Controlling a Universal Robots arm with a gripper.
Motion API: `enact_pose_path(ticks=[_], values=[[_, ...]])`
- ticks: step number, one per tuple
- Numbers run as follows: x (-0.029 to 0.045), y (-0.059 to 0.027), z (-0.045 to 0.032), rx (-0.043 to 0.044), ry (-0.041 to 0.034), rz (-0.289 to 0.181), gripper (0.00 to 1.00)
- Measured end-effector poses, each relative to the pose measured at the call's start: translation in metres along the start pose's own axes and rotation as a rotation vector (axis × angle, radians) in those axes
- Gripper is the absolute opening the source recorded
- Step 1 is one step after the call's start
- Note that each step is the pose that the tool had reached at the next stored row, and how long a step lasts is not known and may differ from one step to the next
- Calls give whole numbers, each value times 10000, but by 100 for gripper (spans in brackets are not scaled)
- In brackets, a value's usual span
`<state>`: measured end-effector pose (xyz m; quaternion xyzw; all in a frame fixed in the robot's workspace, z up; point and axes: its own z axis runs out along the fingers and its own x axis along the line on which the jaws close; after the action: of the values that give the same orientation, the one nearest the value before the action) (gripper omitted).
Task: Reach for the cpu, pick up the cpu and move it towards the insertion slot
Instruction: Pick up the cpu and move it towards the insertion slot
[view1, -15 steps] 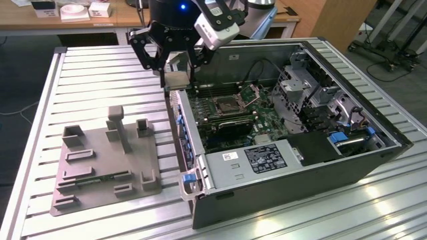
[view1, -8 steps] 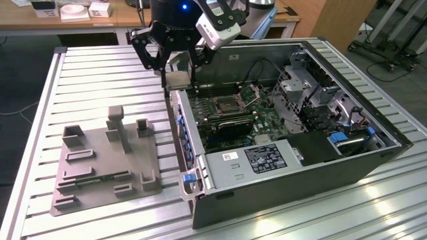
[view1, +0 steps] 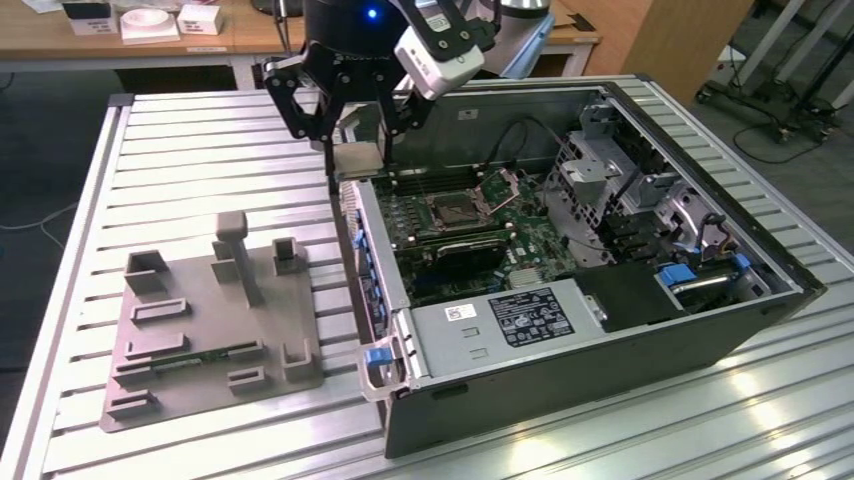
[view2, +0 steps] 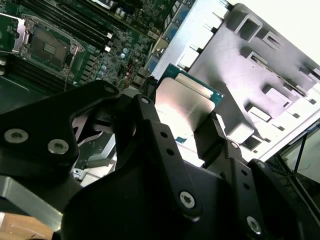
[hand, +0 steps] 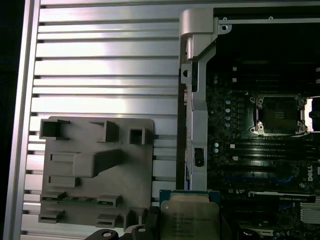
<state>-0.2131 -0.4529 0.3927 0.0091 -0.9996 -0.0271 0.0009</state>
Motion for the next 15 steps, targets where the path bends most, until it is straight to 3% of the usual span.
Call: enact_pose_path(ticks=[7, 15], values=[[-22, 0, 0, 0, 0, 0, 55], [-96, -2, 0, 0, 0, 0, 55]])
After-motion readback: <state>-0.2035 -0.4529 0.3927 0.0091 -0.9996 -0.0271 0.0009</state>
